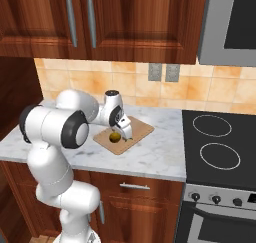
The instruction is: Retrieve a lemon from the fridge and place it on the cutting board with the fish.
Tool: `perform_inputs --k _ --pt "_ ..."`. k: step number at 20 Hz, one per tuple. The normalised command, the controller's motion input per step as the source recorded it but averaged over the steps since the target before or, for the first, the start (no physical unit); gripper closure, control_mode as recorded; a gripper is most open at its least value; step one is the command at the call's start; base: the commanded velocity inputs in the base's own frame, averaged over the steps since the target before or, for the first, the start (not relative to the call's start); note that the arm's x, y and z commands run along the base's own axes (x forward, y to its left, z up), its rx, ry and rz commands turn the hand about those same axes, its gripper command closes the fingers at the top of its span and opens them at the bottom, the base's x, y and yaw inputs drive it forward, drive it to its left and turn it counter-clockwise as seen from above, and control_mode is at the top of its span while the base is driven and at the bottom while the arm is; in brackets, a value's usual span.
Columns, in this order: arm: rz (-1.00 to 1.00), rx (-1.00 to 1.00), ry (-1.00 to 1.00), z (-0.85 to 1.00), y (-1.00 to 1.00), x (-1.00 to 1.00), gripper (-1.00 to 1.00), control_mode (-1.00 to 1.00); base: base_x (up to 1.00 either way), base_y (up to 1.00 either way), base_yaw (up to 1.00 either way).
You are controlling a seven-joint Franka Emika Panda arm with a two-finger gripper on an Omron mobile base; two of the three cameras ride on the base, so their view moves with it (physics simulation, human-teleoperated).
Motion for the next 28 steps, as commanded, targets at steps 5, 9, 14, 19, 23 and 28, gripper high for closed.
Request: perform_inputs --k 5,9,14,19,23,28 --pt "0.00 0.00 0.00 0.11 0.00 -0.08 -1.00 -1.00 0.00 0.00 0.00" --pt "0.00 0.00 0.00 0.04 0.00 -0.14 -1.00 -1.00 0.00 0.00 0.00" --pt "0.02 0.00 0.00 0.16 0.00 -0.44 -1.00 -1.00 0.00 0.00 0.00" --pt "0.10 0.00 0.00 0.48 0.00 -0.83 -1.00 -1.00 0.00 0.00 0.00" --pt "0.07 0.00 0.10 0.64 -0.01 -0.38 -1.00 -1.00 0.00 0.00 0.00" --pt "0.24 0.00 0.06 0.24 0.00 -0.65 -1.00 -1.00 0.00 0.00 0.00"
